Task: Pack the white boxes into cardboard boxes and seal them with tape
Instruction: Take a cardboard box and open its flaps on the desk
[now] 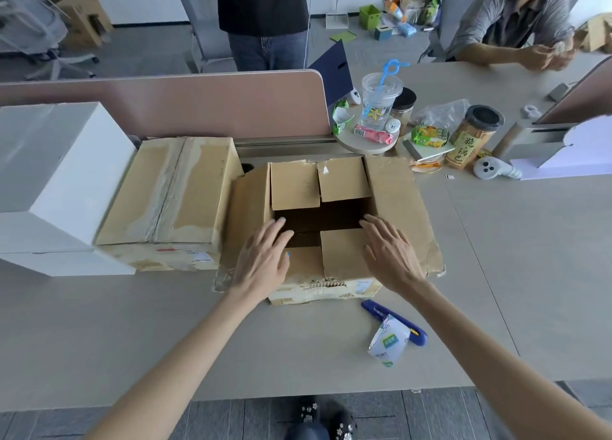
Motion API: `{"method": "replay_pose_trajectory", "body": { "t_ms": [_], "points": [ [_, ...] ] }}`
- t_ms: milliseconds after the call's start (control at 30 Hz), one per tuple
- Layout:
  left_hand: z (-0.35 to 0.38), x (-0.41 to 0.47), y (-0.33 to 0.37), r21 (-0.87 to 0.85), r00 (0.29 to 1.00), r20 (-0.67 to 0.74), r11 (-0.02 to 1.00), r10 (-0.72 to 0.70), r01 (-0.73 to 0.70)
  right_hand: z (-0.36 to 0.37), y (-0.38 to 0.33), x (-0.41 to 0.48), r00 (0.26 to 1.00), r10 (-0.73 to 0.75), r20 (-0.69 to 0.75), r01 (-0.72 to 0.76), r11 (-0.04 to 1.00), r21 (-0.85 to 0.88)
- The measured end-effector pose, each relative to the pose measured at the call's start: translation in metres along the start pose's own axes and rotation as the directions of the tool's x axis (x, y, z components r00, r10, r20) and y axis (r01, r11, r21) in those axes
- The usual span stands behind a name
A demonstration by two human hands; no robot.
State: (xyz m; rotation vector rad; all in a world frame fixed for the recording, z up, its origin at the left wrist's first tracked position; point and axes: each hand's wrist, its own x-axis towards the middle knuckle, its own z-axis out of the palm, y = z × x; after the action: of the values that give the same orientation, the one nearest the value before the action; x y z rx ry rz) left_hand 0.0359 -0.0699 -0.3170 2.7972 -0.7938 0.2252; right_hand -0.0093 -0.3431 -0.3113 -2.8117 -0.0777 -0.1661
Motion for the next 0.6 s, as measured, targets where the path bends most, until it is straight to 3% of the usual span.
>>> {"method": "replay_pose_trajectory", "body": {
  "t_ms": [100,233,333,433,533,600],
  "points": [
    [0.003,0.012,0.005,-0.035,0.987,0.130,0.995,0.092,-0.088,0.002,-0.004,0.014,0.981,-0.159,0.110,0.168,0.982,-0.082],
    [0.005,0.031,0.010,0.051,0.878,0.476,0.995,0.055,-0.089,0.008,-0.012,0.036,0.947,-0.129,0.293,0.185,0.968,-0.170],
    [0.012,0.046,0.013,0.156,0.797,0.605,0.981,-0.004,-0.113,0.013,-0.014,0.048,0.938,-0.106,0.330,0.179,0.964,-0.199],
    [0.007,0.054,0.013,0.146,0.828,0.560,0.986,-0.013,-0.083,0.009,-0.016,0.052,0.968,-0.104,0.228,0.141,0.979,-0.149],
    [-0.013,0.058,0.008,-0.003,0.926,0.378,1.000,-0.019,0.022,-0.011,-0.020,0.049,0.990,-0.125,0.072,0.130,0.989,-0.066],
    [-0.033,0.059,0.008,-0.073,0.972,0.236,0.997,0.005,0.012,-0.030,-0.025,0.045,0.990,-0.140,0.004,0.140,0.990,-0.023]
  ]
}}
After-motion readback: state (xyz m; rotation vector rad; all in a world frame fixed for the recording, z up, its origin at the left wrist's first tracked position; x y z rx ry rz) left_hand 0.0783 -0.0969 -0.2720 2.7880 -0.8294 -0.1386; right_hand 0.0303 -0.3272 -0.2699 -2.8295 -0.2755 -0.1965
